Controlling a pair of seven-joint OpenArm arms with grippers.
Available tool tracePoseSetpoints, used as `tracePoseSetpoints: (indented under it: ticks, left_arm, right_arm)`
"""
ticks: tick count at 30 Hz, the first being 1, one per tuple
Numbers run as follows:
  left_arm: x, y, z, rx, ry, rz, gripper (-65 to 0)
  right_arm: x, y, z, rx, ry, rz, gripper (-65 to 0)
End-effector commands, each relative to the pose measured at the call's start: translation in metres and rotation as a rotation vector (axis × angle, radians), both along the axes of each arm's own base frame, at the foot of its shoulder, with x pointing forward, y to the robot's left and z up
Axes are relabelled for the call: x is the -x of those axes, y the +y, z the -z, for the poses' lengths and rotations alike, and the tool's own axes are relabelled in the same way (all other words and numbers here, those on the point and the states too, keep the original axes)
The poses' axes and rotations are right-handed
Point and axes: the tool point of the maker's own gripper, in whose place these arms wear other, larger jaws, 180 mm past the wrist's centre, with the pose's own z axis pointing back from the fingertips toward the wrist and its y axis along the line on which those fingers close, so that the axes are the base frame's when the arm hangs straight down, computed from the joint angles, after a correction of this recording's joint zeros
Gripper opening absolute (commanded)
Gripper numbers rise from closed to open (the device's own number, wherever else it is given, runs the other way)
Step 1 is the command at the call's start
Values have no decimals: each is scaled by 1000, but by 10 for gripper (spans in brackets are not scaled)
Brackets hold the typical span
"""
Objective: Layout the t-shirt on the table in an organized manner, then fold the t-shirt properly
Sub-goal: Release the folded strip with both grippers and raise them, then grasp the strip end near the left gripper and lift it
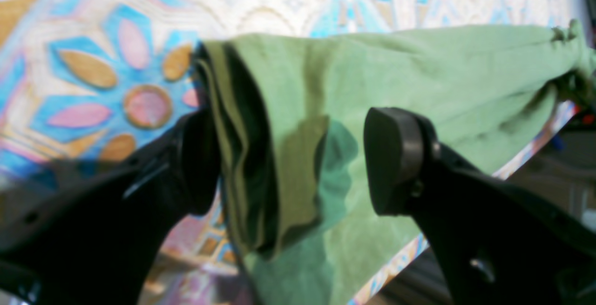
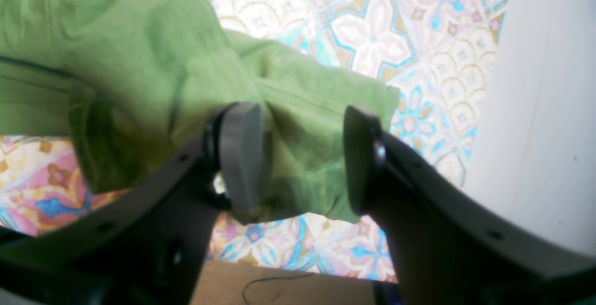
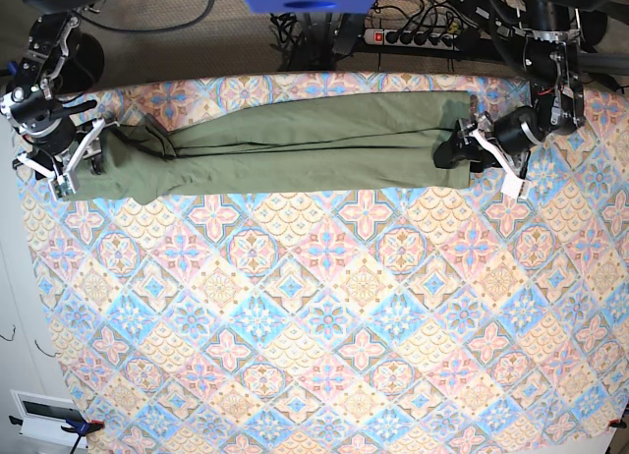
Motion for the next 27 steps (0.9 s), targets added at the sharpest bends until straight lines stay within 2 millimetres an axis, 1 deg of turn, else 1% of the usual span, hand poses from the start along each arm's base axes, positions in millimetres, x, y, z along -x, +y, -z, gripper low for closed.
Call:
tracePoseSetpoints:
  ticks: [1,3,4,6,7,9,10,12,15,17,18,23,24,25,27]
  left_arm:
    - [14,-10,10,-14,64,59,-213]
    - [18,-20,14,-6,76,88,-223]
    - [21,-25,16,-1,84,103,-244]
    - [28,-31,19,5,100,119,-334]
    - [28,-32,18,13,98,117,-385]
    - [24,-34,13,49,81,94,-514]
    - [21,-35,11,63,73,86,-559]
    - [15,-26,6,71,55,48,-649]
    - [5,-3,-1,54,24,-25,-650]
    - [-8,12,-10,43,-11,-70,-650]
    - [-13,22,-14,36,-25,-95,-650]
    - [-31,76,-17,-13,-42,-232,-650]
    - [-33,91,-19,-41,-38,-245,-650]
    - [-36,101,-21,-58,-45,-254,-650]
    - [-43,112,-29,-77,-62,-261,-650]
  right_arm:
    - [-7,-3,-13,18,-40,-9,-375]
    - [-10,-3,-15,19,-48,-8,-375]
    - [-10,-3,-15,19,-48,-8,-375]
    - [-10,-3,-15,19,-48,-8,-375]
    - [-10,-3,-15,19,-48,-8,-375]
    - [-10,-3,-15,19,-48,-8,-375]
    - [-10,-3,-15,19,-48,-8,-375]
    - [-10,-3,-15,19,-48,-8,-375]
    - [-10,-3,-15,18,-48,-10,-375]
    - [-10,-3,-15,18,-48,-10,-375]
    - [-10,-3,-15,18,-48,-10,-375]
    - [-10,-3,-15,18,-48,-10,-375]
    - [-10,-3,-15,18,-48,-10,-375]
    - [-10,-3,-15,18,-48,-10,-375]
    - [-10,-3,-15,18,-48,-10,-375]
